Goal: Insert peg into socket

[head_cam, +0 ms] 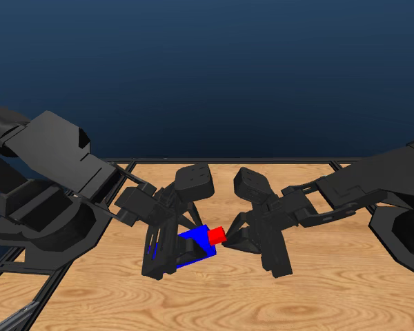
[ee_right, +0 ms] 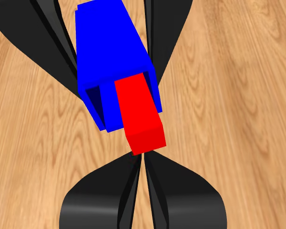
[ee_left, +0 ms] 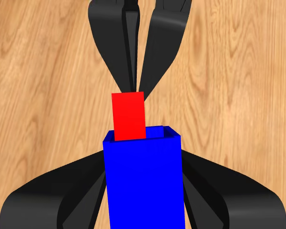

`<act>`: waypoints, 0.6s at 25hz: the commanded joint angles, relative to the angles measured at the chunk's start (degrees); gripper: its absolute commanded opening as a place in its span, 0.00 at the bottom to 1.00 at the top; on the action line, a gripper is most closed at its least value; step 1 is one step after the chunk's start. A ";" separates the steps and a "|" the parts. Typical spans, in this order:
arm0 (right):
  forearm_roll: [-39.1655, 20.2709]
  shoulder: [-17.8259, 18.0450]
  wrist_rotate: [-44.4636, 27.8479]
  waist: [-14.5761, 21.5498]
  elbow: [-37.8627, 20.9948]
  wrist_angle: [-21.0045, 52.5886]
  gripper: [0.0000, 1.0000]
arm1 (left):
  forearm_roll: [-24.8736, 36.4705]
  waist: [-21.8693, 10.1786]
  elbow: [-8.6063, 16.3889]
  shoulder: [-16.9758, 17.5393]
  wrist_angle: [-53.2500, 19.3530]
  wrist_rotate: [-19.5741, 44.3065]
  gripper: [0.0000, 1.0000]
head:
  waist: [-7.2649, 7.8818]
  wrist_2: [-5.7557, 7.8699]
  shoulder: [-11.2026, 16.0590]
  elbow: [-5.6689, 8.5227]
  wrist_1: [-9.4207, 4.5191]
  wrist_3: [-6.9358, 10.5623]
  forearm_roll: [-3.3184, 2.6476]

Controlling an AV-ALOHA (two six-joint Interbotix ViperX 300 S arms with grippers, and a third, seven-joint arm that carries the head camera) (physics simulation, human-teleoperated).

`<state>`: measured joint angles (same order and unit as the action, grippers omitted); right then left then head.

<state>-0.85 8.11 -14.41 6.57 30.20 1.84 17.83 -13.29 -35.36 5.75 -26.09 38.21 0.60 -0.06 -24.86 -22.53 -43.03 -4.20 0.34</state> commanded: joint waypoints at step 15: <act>1.55 2.48 -0.11 0.85 -1.66 -6.35 0.00 | -4.14 0.60 5.30 -4.40 -1.25 -4.37 0.00 | -1.96 -0.11 -1.00 0.39 0.21 -1.64 -0.36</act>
<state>0.28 12.21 -13.91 7.76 28.56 -0.24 13.58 -13.45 -31.27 0.46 -30.06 33.87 -1.10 -0.20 -25.06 -22.76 -43.43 -5.69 0.00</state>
